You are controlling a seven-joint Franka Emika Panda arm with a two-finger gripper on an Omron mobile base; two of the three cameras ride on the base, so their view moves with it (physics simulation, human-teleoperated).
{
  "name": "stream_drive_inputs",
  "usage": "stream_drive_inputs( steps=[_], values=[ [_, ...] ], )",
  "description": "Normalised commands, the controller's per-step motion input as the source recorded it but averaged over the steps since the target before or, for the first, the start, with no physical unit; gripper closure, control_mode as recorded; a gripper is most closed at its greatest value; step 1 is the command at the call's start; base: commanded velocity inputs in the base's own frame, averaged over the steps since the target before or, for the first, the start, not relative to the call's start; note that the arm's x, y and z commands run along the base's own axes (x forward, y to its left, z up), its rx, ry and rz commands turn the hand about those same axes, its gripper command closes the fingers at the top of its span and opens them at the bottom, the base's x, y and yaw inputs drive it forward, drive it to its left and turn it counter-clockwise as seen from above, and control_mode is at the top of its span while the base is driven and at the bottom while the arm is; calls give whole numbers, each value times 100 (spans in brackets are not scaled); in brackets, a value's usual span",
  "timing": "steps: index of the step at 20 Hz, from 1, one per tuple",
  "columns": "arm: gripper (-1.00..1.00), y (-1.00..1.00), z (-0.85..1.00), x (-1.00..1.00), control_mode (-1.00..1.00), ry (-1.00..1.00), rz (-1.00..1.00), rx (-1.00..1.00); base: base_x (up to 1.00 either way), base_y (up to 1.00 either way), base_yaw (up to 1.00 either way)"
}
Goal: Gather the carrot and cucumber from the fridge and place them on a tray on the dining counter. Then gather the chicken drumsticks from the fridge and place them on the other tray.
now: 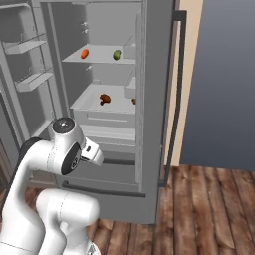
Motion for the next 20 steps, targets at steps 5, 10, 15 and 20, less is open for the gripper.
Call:
stream_drive_inputs(
  steps=[5,10,15,20],
  values=[
    [-100,0,0,0,100,0,0,0,31,8,3],
    [-100,0,0,0,100,0,0,0,49,15,3],
    [-100,0,0,0,100,0,0,0,39,13,2],
    [-100,0,0,0,100,0,0,0,37,11,3]
  ],
)
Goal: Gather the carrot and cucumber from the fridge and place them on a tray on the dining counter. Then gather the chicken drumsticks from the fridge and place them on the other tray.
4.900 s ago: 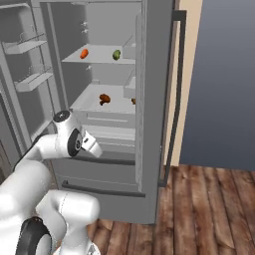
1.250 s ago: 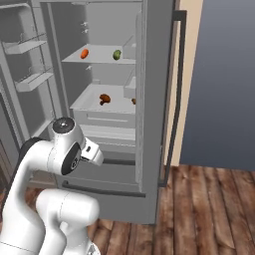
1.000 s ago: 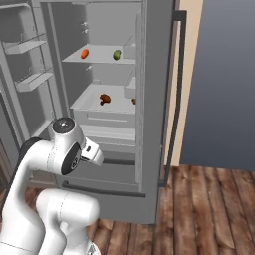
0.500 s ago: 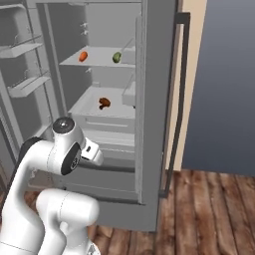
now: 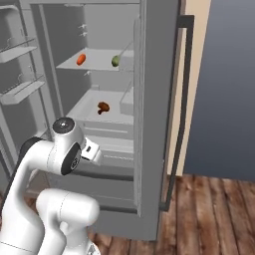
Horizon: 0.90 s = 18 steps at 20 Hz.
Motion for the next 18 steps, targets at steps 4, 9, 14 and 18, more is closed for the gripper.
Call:
stream_drive_inputs(
  steps=[4,9,14,18],
  values=[
    [-100,0,0,0,100,0,0,0,39,12,7],
    [-100,0,0,0,100,0,0,0,42,15,8],
    [-100,0,0,0,100,0,0,0,42,15,8],
    [-100,0,0,0,100,0,0,0,39,16,8]
  ],
)
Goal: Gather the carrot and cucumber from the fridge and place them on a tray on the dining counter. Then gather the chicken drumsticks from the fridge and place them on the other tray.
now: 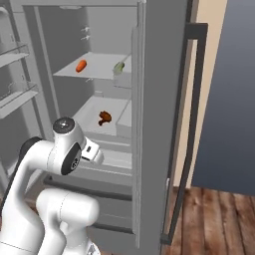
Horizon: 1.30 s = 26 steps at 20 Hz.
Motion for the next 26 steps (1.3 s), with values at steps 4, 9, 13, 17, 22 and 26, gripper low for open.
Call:
stream_drive_inputs(
  steps=[4,9,13,17,22,26],
  values=[
    [-100,0,0,0,100,0,0,0,35,15,6],
    [-100,0,0,0,100,0,0,0,32,13,4],
    [-100,0,0,0,100,0,0,0,34,17,4],
    [-100,0,0,0,100,0,0,0,31,17,3],
    [-100,0,0,0,100,0,0,0,30,14,3],
    [-100,0,0,0,100,0,0,0,38,17,4]
  ],
)
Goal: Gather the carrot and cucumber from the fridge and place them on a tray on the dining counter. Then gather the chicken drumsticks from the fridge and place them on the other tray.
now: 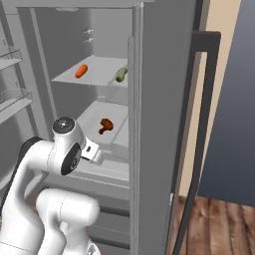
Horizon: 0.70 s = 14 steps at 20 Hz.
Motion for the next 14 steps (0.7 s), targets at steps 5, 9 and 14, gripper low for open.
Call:
stream_drive_inputs(
  steps=[5,9,14],
  values=[
    [-100,0,0,0,100,0,0,0,35,17,3],
    [-100,0,0,0,100,0,0,0,11,15,0],
    [-100,14,3,1,-100,-6,0,-7,0,2,0]
  ],
)
